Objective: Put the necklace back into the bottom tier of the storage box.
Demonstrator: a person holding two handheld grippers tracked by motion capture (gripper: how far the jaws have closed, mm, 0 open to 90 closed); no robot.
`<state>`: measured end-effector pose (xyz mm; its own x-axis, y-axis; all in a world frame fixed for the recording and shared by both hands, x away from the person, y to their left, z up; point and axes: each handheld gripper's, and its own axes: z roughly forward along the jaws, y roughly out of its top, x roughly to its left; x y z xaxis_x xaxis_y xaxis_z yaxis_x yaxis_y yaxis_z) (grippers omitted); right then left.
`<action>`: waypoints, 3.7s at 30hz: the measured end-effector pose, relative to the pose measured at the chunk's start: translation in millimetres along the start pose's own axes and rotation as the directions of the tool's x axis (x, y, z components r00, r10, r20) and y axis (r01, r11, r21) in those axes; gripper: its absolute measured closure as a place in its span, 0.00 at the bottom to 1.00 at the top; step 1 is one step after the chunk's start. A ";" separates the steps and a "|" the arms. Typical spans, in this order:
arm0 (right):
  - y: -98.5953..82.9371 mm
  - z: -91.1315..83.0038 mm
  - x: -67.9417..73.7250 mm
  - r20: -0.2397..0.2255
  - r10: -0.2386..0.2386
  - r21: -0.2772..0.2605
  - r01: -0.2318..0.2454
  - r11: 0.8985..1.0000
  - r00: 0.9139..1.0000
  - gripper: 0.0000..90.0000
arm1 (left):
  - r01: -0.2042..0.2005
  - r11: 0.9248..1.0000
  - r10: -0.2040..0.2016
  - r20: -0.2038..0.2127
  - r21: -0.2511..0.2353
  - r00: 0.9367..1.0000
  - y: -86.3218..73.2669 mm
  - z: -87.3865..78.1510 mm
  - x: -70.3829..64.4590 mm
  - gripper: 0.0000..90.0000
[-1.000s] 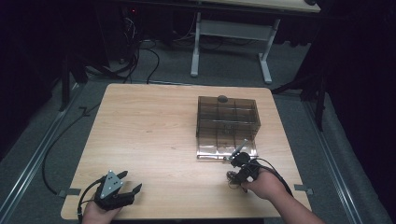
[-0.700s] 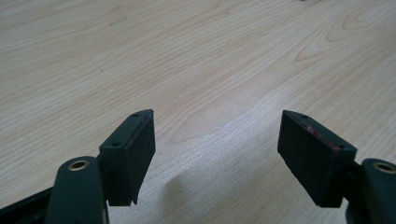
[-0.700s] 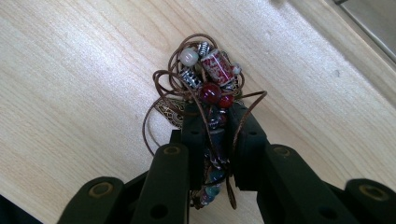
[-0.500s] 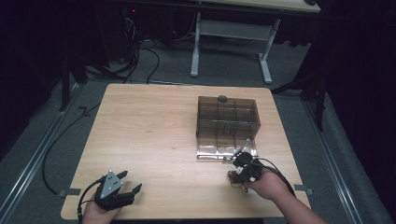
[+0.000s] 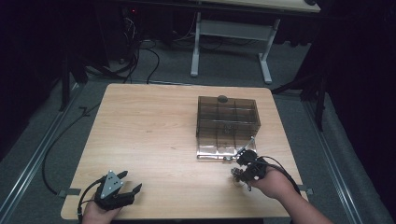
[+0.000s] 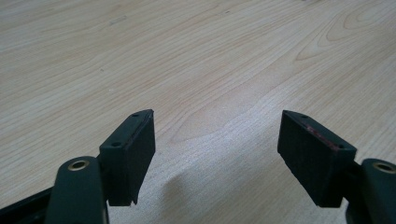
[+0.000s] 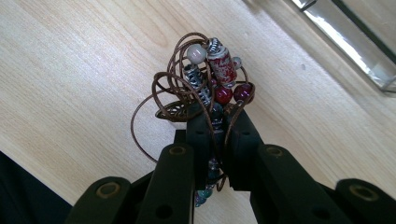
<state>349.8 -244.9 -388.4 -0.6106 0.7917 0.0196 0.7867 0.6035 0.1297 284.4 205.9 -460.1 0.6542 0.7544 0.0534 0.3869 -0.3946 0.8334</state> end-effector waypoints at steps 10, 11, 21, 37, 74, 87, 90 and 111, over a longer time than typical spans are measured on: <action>7.5 -17.2 -3.8 0.002 -0.007 -0.027 0.007 1.000 1.000 0.92 | 0.003 1.000 -0.003 -0.001 -0.001 1.000 0.0 -0.2 0.5 0.31; 8.9 -19.0 -4.1 0.002 -0.009 -0.029 0.009 1.000 1.000 0.92 | 0.002 1.000 -0.002 -0.002 -0.001 1.000 0.0 -0.3 0.6 0.31; 27.1 -28.3 -11.7 0.019 -0.018 -0.034 0.019 0.999 1.000 0.91 | 0.000 1.000 0.000 0.004 -0.002 1.000 -0.1 -0.4 0.9 0.31; 84.2 -18.9 -31.8 0.029 -0.024 -0.048 0.025 0.999 0.999 0.91 | -0.001 1.000 0.001 0.005 0.000 1.000 0.0 -0.1 1.0 0.31; 109.5 21.5 -42.2 0.050 -0.004 0.037 0.002 0.999 0.999 0.77 | -0.003 1.000 0.003 0.010 0.002 1.000 0.0 0.3 0.8 0.31; 80.7 5.9 -47.6 0.036 0.062 0.017 -0.063 0.998 0.997 0.92 | -0.002 1.000 0.002 0.005 0.005 1.000 0.0 0.5 0.6 0.31; 81.8 8.5 -49.0 0.044 0.035 0.014 -0.036 0.999 0.998 0.99 | -0.002 1.000 0.002 0.005 0.004 1.000 0.0 0.4 0.7 0.31; 99.0 22.0 -46.9 0.058 0.040 -0.022 -0.039 0.999 0.997 0.87 | -0.002 1.000 0.002 0.006 0.006 1.000 0.1 0.0 1.1 0.31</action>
<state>458.3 -220.2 -398.4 -0.5721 0.8195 -0.0331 0.8077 0.5700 0.1509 285.2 206.7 -460.0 0.6586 0.7507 0.0518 0.3895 -0.3990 0.8301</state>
